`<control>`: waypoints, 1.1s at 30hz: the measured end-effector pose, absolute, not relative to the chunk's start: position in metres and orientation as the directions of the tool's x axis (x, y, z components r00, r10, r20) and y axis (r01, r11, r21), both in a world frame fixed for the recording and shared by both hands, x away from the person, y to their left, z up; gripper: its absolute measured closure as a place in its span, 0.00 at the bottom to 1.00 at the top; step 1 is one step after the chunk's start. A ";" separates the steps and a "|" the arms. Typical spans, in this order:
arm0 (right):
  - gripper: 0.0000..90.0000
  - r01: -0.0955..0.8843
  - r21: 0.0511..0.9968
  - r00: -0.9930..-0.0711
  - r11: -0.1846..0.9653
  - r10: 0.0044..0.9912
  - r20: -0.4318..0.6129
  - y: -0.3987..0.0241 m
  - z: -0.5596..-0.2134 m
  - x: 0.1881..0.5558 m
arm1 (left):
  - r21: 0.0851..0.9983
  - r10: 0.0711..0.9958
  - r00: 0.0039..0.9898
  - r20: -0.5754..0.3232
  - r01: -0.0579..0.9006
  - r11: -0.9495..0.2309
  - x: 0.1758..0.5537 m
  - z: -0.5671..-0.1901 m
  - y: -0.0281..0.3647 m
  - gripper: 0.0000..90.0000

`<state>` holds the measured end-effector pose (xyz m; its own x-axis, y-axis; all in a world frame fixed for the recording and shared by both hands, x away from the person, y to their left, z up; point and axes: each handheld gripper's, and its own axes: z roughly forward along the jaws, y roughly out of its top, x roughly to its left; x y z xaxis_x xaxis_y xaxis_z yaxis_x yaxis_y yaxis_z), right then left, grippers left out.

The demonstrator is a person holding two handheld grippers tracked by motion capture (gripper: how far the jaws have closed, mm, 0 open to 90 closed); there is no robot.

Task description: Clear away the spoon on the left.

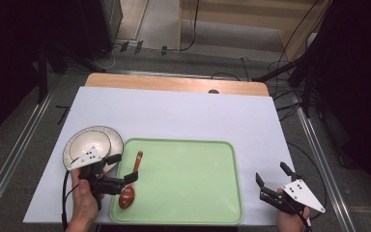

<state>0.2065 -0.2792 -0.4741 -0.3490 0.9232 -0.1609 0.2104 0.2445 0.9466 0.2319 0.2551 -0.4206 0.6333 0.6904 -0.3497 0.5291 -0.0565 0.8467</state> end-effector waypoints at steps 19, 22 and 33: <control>0.15 0.213 0.947 -0.349 0.240 0.924 -0.155 -0.279 -0.474 0.207 | 0.882 0.759 0.572 -0.310 0.472 0.004 0.222 -0.411 0.304 0.00; 0.15 0.213 0.947 -0.350 0.239 0.924 -0.154 -0.279 -0.474 0.207 | 0.884 0.779 0.546 -0.310 0.466 0.026 0.221 -0.410 0.318 0.00; 0.15 0.218 0.945 -0.345 0.243 0.925 -0.158 -0.279 -0.474 0.207 | 0.893 0.813 0.501 -0.297 0.447 0.051 0.211 -0.412 0.351 0.00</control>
